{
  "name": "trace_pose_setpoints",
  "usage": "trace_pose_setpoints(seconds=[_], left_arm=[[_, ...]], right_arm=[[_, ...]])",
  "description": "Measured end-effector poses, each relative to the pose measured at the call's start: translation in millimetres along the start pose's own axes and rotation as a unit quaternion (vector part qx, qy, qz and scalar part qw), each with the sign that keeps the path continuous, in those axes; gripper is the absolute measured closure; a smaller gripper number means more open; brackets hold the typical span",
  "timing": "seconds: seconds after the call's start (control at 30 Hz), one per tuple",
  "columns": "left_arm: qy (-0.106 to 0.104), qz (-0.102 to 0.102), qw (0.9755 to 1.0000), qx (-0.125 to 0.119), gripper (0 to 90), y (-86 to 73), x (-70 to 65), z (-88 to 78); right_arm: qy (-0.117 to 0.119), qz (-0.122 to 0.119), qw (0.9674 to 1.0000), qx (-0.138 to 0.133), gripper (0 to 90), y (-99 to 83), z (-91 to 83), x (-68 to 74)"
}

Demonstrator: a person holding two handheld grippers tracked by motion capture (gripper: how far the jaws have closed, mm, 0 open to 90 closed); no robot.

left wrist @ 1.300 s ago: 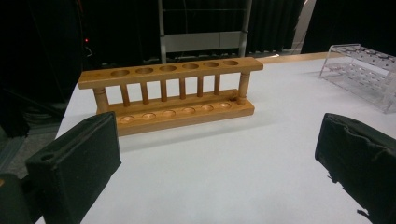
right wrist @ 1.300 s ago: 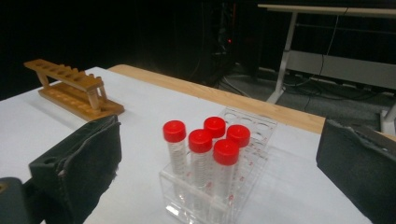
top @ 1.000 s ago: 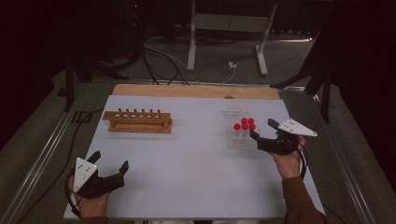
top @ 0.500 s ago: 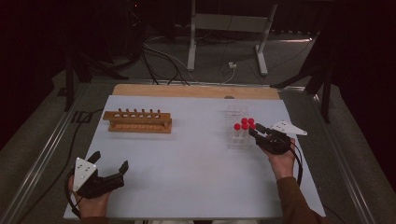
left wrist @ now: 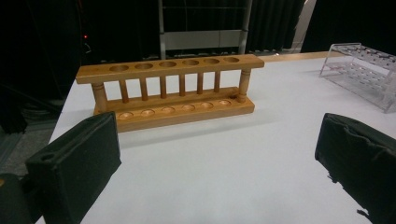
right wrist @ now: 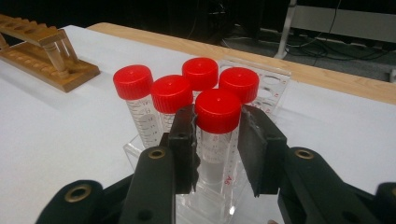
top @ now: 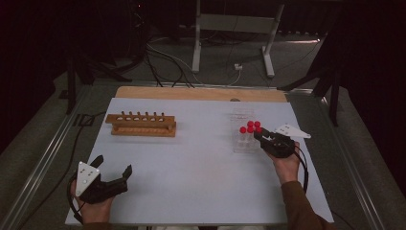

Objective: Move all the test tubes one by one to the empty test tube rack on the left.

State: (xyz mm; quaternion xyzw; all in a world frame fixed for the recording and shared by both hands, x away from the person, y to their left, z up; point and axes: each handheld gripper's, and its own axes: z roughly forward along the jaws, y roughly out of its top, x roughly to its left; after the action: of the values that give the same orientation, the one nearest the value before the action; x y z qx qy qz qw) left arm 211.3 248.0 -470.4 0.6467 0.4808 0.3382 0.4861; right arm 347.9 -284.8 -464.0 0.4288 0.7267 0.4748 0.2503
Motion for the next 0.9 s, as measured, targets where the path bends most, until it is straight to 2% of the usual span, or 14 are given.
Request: trace_pose_setpoints(seconds=[0.17, 0.3, 0.47, 0.73, 0.9], left_arm=[[0.001, -0.001, 1.0000, 0.000, 1.1, -0.1, 0.3, -0.2], [0.000, -0.001, 1.0000, 0.000, 1.1, 0.0, 0.1, -0.2], [0.000, -0.001, 1.0000, 0.000, 1.1, -0.1, 0.3, -0.3], [-0.004, 0.001, 1.0000, 0.004, 1.1, -0.5, -1.1, 1.5], [-0.015, 0.001, 0.9999, 0.007, 1.1, -0.5, -2.9, 3.7]], right_arm=[[-0.004, -0.017, 0.9998, 0.012, 68.7, -5.5, 3.3, 2.3], [-0.003, -0.013, 0.9999, 0.004, 73.5, -8.9, 6.0, 1.9], [-0.005, -0.024, 0.9997, -0.002, 74.4, -9.5, 4.0, 3.2], [-0.004, -0.025, 0.9996, -0.015, 74.5, -4.2, -2.8, 2.7], [-0.004, -0.023, 0.9995, -0.022, 74.6, 0.3, -7.8, 2.6]])
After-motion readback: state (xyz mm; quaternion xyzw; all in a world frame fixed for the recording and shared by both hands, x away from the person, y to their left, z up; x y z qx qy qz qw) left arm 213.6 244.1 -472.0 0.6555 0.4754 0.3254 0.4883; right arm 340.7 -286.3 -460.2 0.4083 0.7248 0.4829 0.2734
